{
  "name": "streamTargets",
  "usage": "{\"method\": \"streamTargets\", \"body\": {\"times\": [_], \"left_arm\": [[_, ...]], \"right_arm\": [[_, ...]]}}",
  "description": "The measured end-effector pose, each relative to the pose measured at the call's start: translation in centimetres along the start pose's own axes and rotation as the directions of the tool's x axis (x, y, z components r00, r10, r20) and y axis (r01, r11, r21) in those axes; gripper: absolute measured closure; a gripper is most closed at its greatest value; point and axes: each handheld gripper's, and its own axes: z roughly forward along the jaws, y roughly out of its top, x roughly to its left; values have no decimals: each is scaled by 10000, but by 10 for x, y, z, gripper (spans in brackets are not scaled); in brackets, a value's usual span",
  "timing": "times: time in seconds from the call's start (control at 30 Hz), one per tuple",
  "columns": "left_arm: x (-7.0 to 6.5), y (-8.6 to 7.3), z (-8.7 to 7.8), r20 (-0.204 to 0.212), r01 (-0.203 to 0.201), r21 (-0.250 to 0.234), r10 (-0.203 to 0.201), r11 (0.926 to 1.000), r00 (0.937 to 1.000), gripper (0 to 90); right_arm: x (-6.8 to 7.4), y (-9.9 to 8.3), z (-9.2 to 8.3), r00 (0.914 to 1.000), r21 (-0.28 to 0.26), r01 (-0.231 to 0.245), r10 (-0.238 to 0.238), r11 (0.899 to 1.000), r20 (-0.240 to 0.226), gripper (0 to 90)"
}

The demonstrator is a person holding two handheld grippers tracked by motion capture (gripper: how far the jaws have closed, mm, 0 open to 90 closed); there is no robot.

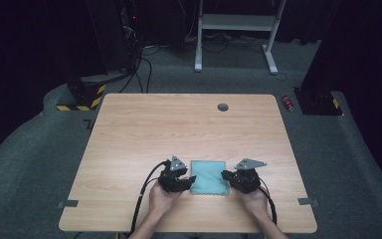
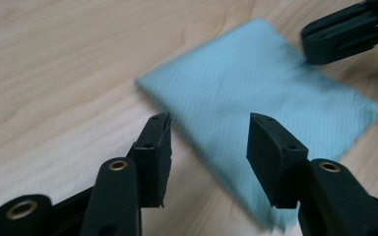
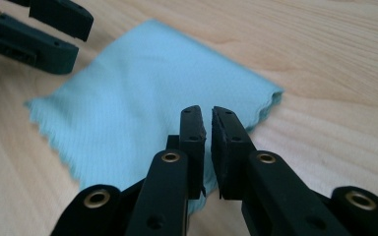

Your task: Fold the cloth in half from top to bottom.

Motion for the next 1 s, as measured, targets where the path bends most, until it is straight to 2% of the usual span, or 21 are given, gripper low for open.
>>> {"method": "streamTargets", "body": {"times": [0.1,0.2,0.27,0.33,0.4,0.5,0.6,0.67,0.77,0.87,0.97,1.0], "left_arm": [[-1,13,12,104,-45,-175,46,9998,9999,517],[-1,22,27,80,-87,-106,88,9999,9999,516],[2,25,35,-126,-39,-4,39,10000,9999,516],[7,25,40,-429,193,177,-185,9997,9989,518],[13,23,41,-694,464,273,-444,9986,9966,522],[20,24,38,-1084,583,244,-553,9980,9926,517],[26,26,41,-1103,728,525,-667,9960,9917,506],[27,28,43,-1077,557,739,-476,9957,9930,507],[25,28,44,-967,372,706,-303,9968,9949,564],[23,28,45,-917,86,738,-18,9972,9958,656],[27,28,45,-545,365,738,-325,9966,9980,795],[27,30,45,-501,245,817,-204,9964,9985,834]], "right_arm": [[-5,8,6,9995,-218,-322,323,9992,66,828],[-8,16,12,9985,-404,-524,531,9978,157,823],[-11,21,18,9977,-321,-620,629,9976,257,819],[-14,23,24,9963,-54,-709,710,9975,474,813],[-18,24,27,9951,102,-701,693,9975,699,792],[-22,25,27,9928,5,-717,713,9974,960,727],[-27,26,29,9921,118,-807,791,9967,976,682],[-29,27,33,9922,404,-841,799,9956,961,668],[-30,27,35,9944,447,-682,643,9967,836,720],[-29,29,37,9968,599,-370,326,9975,730,819],[-29,31,37,9973,665,-219,172,9975,710,882],[-29,32,38,9970,680,-181,129,9975,760,886]]}}
